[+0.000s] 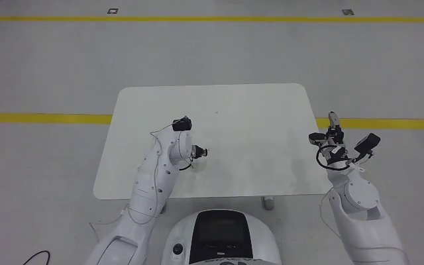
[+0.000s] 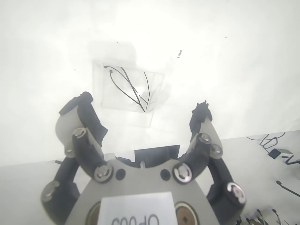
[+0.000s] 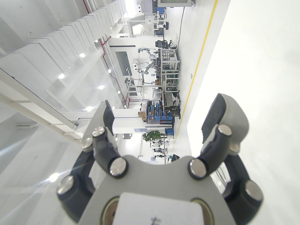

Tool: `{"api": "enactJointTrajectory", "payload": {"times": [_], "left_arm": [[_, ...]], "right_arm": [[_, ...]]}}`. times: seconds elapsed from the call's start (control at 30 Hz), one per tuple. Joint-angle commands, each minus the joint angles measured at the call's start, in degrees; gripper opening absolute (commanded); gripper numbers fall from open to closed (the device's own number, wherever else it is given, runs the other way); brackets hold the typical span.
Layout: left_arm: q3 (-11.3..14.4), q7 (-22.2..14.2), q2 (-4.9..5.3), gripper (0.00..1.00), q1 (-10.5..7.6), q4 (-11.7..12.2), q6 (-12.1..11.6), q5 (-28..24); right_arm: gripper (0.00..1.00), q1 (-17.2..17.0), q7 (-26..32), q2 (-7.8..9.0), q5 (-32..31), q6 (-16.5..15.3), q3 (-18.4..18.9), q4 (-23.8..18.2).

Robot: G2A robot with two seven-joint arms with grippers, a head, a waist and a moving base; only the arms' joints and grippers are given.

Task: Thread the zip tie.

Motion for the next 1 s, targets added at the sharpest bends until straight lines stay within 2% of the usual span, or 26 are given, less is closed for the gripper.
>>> {"api": "enactJointTrajectory", "payload": {"times": [0.0,0.03,0.07,0.13,0.2,0.27,0.43,0.57,0.77,0.97], "left_arm": [[-0.14,-0.06,0.21,0.78,0.55,-1.1,-0.23,0.16],[-0.19,-0.03,0.3,0.67,0.73,-1.43,-0.14,0.47],[-0.2,0.14,0.37,0.5,0.91,-1.74,0.27,0.9],[-0.04,0.03,0.47,0.39,1.19,-2.2,0.72,1.11],[0.0,-0.04,0.55,0.33,1.22,-2.36,0.96,1.16],[-0.2,-0.04,0.64,0.32,1.24,-2.48,0.96,0.93],[-0.6,0.25,0.82,0.21,1.21,-2.28,0.96,0.77],[-1.12,0.93,0.81,0.02,1.19,-1.4,0.96,0.78],[-0.95,1.17,0.53,0.0,0.29,1.34,0.96,0.17],[-0.44,1.48,-0.19,0.0,-1.69,6.36,0.96,-0.16]], "right_arm": [[1.0,0.0,0.0,0.0,0.0,0.0,0.0,0.0],[1.0,0.0,0.0,0.0,0.0,0.0,0.0,0.0],[1.0,0.0,0.0,0.0,0.0,0.0,0.0,0.0],[1.0,0.0,0.0,0.0,0.0,0.0,0.0,0.0],[1.0,0.0,0.0,0.0,0.0,0.0,0.0,0.0],[1.0,0.0,0.0,0.0,0.0,0.0,0.0,0.0],[1.0,0.0,0.0,0.0,0.0,0.0,0.0,0.0],[1.0,0.0,0.0,0.0,0.0,0.0,0.0,0.0],[1.0,0.0,0.0,0.0,0.0,0.0,0.0,0.0],[1.0,0.0,0.0,0.0,0.0,0.0,0.0,0.0]]}}
